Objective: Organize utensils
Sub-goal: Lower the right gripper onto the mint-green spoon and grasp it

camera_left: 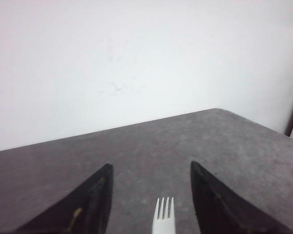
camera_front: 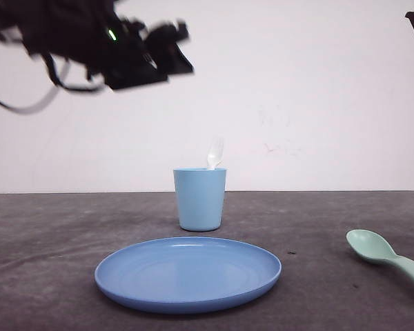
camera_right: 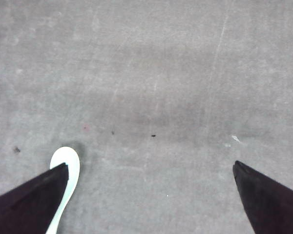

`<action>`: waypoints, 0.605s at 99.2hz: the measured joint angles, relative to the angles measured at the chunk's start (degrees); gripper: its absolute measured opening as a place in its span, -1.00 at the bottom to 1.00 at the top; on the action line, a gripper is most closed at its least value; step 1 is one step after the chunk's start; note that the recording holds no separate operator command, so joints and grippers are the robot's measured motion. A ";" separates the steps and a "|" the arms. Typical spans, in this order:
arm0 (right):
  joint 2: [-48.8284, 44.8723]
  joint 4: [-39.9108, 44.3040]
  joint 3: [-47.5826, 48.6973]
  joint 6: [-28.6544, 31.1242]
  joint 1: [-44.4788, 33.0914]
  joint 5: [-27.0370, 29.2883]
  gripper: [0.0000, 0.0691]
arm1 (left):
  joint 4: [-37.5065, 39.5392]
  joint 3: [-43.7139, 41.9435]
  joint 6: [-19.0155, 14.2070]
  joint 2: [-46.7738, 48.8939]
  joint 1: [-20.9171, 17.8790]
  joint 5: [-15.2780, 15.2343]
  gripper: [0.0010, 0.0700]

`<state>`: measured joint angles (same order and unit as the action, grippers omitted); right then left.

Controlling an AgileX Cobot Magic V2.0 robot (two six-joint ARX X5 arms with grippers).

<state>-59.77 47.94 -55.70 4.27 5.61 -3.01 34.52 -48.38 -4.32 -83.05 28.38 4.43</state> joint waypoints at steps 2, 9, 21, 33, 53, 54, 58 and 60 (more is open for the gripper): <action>0.00 0.04 0.00 0.02 0.13 -0.02 0.97 | -2.19 0.00 -0.15 1.51 -0.46 0.00 -0.16; 0.00 0.04 0.00 0.04 1.18 0.00 0.97 | -9.90 0.00 -0.42 6.99 -2.40 0.00 -0.16; 0.00 0.07 0.00 0.50 4.61 -0.02 0.97 | -22.03 0.00 -0.85 16.48 -6.91 0.00 -0.16; 0.02 -0.24 0.63 2.19 8.76 0.00 0.97 | -33.00 0.00 -0.90 25.20 -12.35 -0.02 -0.16; 0.00 -3.17 6.40 7.76 15.23 0.72 0.97 | -49.33 0.00 -0.87 36.24 -20.22 -0.07 -0.16; 0.00 -3.37 6.75 8.13 15.50 0.92 0.97 | -50.10 0.00 -0.90 36.65 -20.50 -0.07 -0.16; 0.00 -4.59 8.28 9.73 16.65 1.70 0.97 | -53.37 0.00 -0.87 38.21 -21.49 -0.07 -0.16; 0.00 -5.07 8.94 10.38 17.09 1.92 0.97 | -54.71 0.00 -0.85 38.75 -21.81 -0.07 -0.16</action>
<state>-59.77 42.87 -46.76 14.66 22.70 -1.08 -20.18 -48.38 -5.17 -44.29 6.57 4.36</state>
